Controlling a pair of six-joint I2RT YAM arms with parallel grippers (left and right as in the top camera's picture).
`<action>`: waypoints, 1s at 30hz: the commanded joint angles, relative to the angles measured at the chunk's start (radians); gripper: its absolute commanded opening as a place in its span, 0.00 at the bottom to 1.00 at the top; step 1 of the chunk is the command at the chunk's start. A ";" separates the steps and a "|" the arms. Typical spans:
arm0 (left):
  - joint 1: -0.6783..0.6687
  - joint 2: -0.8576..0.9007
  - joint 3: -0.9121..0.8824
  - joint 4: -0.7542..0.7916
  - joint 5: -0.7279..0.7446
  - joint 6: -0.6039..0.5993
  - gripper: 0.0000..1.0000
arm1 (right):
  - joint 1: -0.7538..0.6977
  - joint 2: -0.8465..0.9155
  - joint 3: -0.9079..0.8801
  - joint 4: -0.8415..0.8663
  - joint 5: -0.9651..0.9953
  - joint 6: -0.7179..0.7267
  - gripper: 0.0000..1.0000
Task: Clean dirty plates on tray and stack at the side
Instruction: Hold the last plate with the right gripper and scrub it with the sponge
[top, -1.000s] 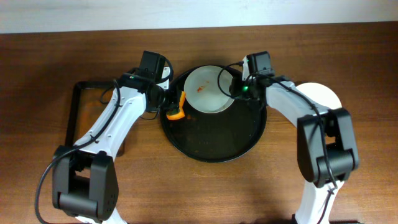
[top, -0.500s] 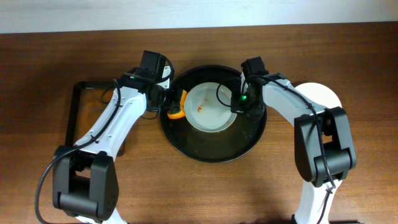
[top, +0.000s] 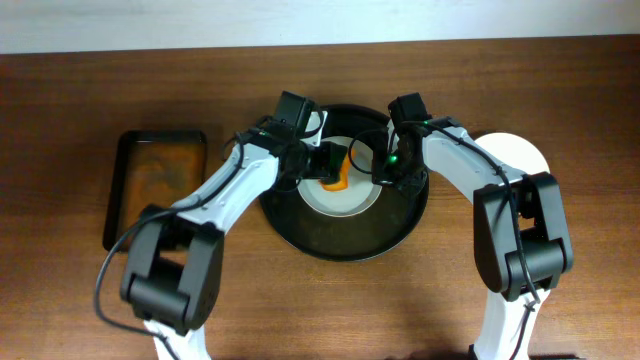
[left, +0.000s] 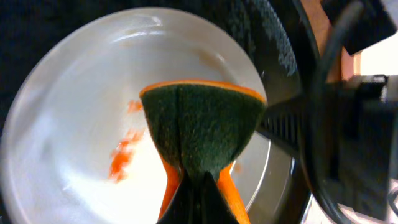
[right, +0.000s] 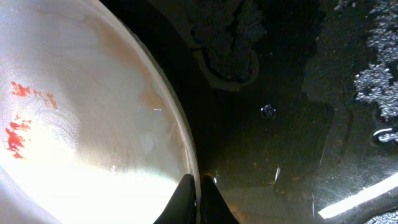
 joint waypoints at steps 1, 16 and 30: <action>0.005 0.060 0.006 0.037 0.090 -0.033 0.01 | 0.006 0.024 -0.034 -0.032 0.051 -0.018 0.04; 0.002 0.155 0.006 -0.033 -0.305 -0.033 0.01 | 0.006 0.024 -0.034 -0.034 0.051 -0.018 0.04; 0.021 -0.010 0.012 -0.134 -0.597 -0.025 0.01 | 0.006 0.024 -0.034 -0.044 0.051 -0.018 0.04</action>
